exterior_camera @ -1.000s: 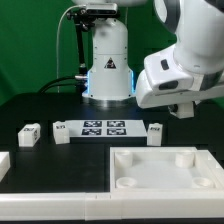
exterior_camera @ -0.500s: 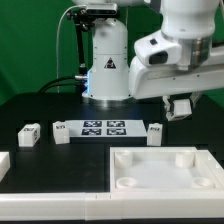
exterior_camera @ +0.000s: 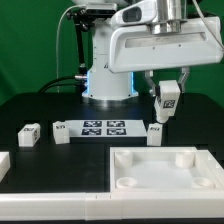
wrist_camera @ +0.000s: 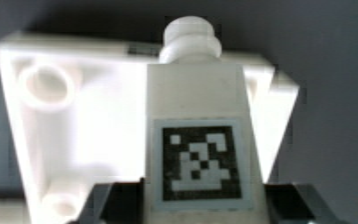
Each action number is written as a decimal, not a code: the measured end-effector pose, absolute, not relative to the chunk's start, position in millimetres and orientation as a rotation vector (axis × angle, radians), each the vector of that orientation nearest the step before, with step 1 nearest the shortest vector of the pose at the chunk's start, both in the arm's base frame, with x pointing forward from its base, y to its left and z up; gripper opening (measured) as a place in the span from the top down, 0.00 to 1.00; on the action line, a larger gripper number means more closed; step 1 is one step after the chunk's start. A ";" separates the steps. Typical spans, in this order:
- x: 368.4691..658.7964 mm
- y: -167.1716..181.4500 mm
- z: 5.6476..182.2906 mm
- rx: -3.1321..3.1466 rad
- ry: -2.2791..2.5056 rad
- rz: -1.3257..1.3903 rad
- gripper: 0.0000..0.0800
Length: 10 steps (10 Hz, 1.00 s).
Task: Assemble one leg
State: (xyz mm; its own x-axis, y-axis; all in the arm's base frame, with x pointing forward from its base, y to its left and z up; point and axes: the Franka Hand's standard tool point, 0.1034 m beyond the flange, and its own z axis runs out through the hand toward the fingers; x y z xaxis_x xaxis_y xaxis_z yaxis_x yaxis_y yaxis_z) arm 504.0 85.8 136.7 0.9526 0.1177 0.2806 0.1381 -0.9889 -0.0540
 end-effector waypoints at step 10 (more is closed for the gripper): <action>570.2 112.3 128.7 -2.953 -0.225 -0.659 0.63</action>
Offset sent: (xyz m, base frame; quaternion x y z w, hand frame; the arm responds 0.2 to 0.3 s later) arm 0.0000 0.0000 0.0000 0.0000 0.0000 0.0000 1.0000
